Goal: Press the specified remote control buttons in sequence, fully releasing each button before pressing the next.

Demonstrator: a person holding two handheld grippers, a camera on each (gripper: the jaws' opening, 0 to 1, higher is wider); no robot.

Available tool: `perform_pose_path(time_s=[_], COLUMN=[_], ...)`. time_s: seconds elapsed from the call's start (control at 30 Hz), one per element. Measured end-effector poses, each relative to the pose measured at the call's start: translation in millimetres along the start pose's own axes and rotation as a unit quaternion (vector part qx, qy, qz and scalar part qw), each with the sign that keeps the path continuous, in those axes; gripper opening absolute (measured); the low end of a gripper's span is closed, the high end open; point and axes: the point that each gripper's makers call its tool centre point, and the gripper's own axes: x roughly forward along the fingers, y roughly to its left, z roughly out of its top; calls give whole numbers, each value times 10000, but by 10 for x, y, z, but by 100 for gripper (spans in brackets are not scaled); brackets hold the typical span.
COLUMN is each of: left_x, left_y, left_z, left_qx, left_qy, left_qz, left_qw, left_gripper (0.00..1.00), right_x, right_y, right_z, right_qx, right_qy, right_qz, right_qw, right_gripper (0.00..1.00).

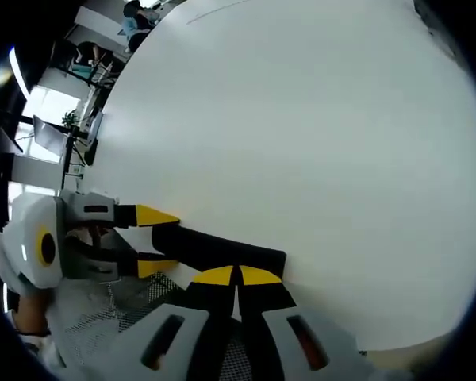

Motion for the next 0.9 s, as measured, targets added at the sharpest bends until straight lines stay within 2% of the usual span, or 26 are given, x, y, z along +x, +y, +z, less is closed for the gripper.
perform_pose_path(time_s=[0.27, 0.6, 0.9], left_x=[5, 9, 14], left_y=[1, 6, 0], left_z=[9, 14, 15], left_qx=[-4, -59, 40], left_qy=[-23, -114, -149], left_qz=[-3, -3, -35], left_qw=[10000, 9999, 9999], left_gripper=[25, 25, 24], right_x=[9, 3, -12], right_y=[-12, -36, -21], right_z=[8, 6, -3], right_qx=[-107, 377, 390], right_qy=[-23, -24, -16], right_qz=[-79, 82, 153], right_qw=[9999, 9993, 9991], right_gripper=[0, 0, 0])
